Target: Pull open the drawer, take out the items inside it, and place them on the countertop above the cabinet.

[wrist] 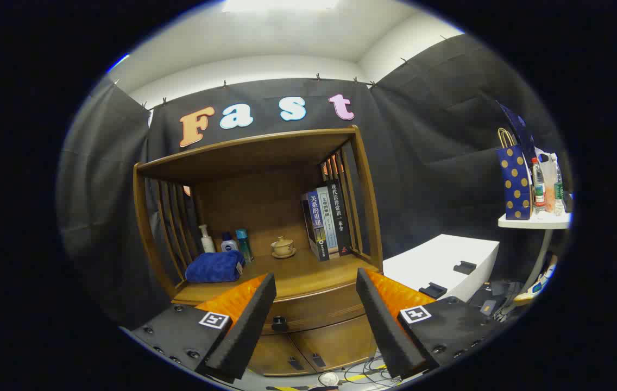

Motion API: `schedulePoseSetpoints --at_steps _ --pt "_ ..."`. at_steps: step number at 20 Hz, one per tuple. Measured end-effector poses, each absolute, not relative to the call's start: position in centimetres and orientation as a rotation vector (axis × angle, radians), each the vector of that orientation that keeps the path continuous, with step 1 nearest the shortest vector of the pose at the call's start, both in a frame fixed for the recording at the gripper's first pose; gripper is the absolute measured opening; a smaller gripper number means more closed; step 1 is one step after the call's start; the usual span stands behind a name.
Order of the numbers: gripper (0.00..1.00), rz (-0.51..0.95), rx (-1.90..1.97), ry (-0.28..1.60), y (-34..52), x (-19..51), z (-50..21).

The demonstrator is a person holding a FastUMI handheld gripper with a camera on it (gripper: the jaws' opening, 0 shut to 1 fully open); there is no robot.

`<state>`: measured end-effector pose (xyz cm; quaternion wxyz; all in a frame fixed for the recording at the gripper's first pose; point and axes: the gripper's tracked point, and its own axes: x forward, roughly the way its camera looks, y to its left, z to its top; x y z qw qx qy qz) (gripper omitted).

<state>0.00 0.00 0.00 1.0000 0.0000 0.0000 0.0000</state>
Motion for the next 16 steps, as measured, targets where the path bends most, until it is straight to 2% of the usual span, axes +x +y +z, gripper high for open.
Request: schedulePoseSetpoints --at_steps 8,16 --pt "0.98 -0.015 -0.060 -0.058 2.1 -2.5 2.9" --pt "0.98 0.028 -0.064 -0.033 4.4 1.5 0.4"
